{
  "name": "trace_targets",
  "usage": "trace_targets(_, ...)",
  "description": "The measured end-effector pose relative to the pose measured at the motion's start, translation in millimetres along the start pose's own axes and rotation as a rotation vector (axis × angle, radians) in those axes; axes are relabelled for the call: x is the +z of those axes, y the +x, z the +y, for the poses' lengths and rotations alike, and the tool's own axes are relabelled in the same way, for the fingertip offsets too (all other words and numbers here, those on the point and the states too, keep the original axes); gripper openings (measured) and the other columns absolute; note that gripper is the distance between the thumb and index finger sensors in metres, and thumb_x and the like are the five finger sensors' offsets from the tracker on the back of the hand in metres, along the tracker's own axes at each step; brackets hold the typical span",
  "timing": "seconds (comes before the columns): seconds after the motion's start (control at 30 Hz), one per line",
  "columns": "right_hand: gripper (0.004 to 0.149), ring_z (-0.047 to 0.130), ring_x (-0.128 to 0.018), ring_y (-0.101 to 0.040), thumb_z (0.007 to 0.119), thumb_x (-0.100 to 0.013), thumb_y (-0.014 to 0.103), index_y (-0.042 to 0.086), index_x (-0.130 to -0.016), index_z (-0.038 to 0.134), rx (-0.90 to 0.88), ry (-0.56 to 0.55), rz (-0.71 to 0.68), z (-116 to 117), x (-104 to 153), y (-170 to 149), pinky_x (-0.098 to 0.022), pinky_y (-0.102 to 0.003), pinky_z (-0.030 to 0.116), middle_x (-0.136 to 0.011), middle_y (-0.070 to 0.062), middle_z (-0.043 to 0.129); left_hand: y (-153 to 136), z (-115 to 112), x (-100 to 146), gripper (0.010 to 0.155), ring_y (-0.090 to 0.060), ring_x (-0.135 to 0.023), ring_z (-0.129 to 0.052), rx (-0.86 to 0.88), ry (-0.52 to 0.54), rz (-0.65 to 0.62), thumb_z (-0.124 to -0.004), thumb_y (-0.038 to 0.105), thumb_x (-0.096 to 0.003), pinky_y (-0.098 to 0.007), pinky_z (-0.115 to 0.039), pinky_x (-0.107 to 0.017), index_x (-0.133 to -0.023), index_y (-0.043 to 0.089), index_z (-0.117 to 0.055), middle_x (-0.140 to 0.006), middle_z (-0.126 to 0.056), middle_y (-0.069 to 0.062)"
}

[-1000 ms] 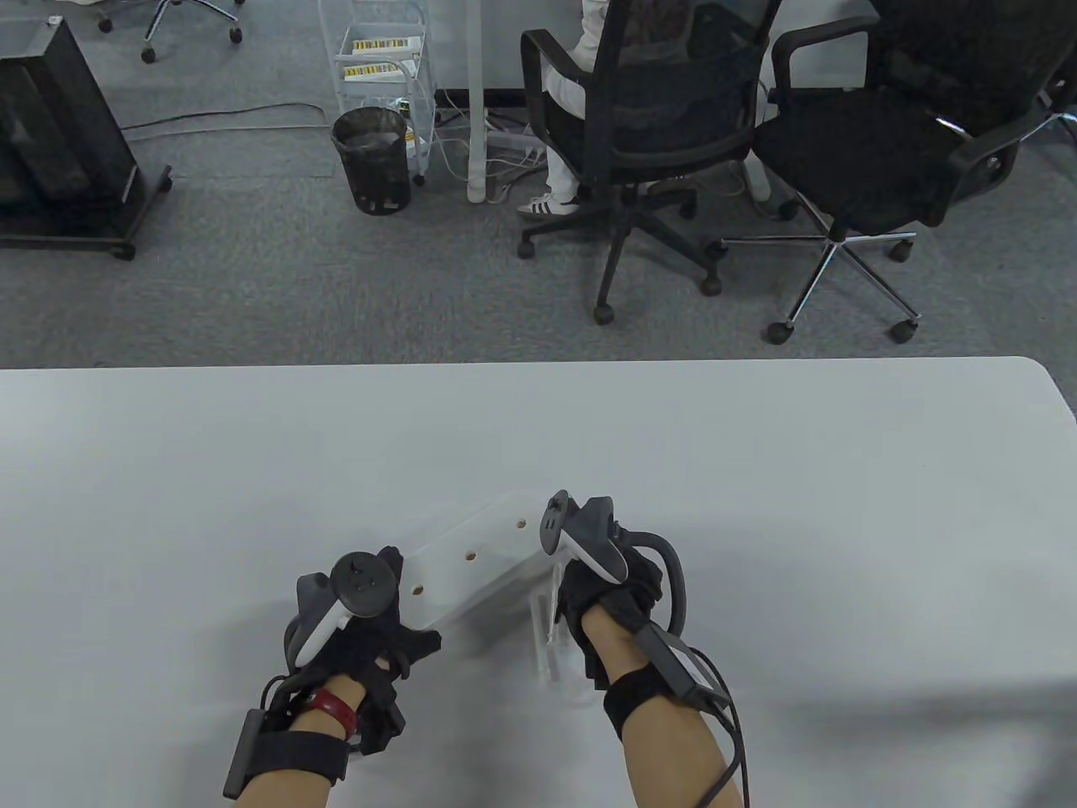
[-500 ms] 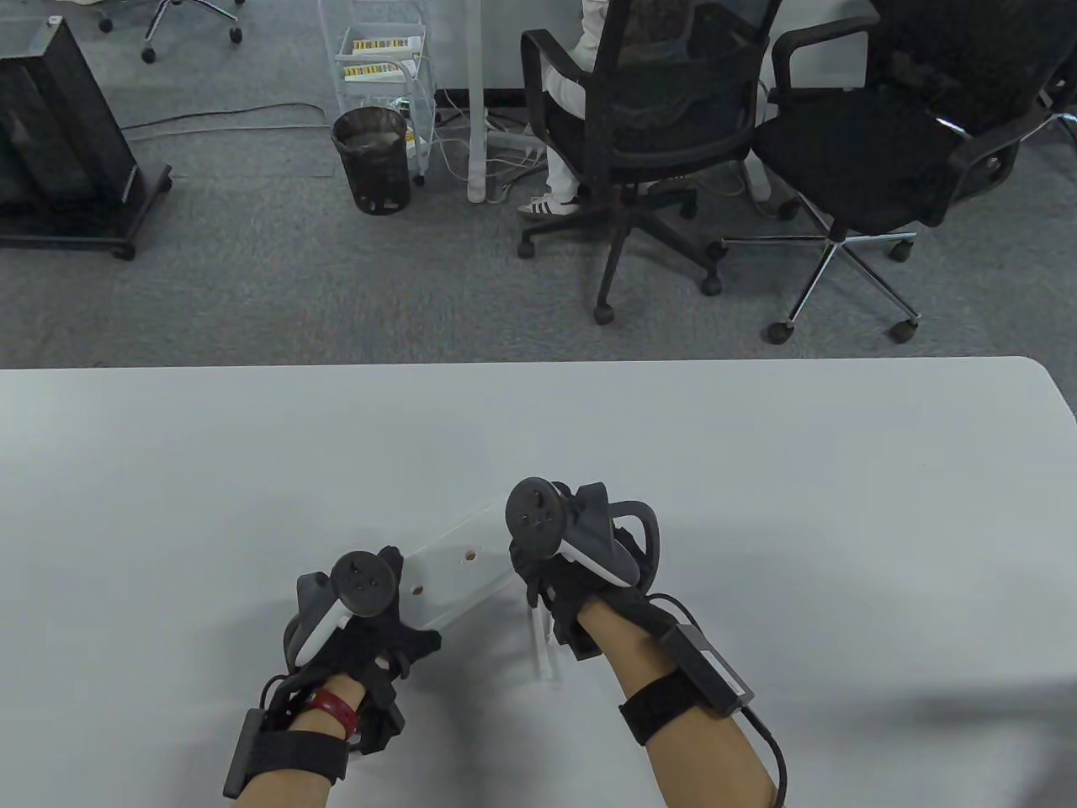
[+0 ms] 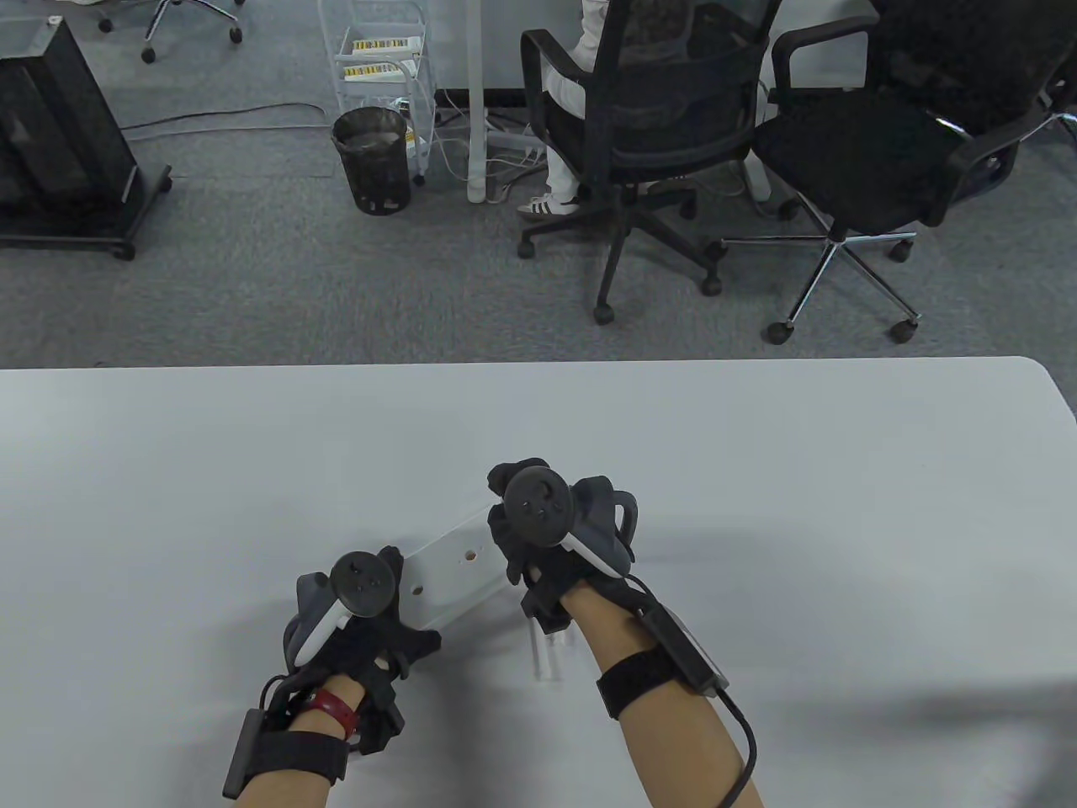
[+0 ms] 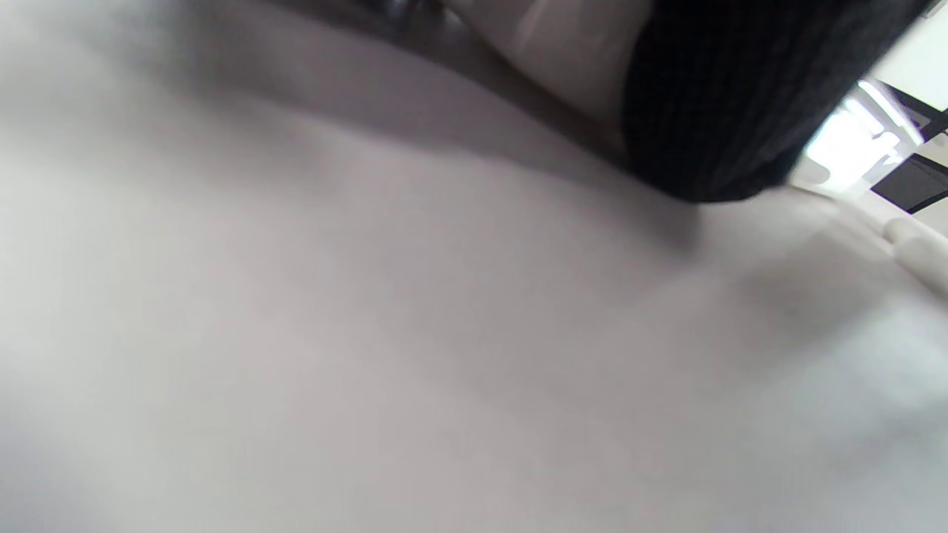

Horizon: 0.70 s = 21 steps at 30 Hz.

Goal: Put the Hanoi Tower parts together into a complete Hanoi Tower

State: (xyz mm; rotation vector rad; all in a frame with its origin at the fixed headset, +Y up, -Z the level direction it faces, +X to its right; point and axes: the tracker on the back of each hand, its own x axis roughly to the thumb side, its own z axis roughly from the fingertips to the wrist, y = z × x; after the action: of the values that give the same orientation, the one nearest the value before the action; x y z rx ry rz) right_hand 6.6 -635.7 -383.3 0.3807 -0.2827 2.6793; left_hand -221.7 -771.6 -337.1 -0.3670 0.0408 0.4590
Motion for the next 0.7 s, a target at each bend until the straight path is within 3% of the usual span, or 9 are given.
trace_targets(0.7,0.045,0.099,-0.07,-0.03,0.085,-0.036,0.027,0.022,-0.079,0.071,-0.062,0.022,0.1,37.3,-17.0,-28.7,-0.062,-0.05,0.077,-0.082,-0.009,0.08,-4.0,-3.1,-6.3,0.116,-0.041,-0.104,-0.023,-0.004,-0.001,0.001,-0.094,0.051,-0.0377,-0.057,-0.03,-0.07,-0.107,0.022,-0.007,-0.113,-0.021,-0.01)
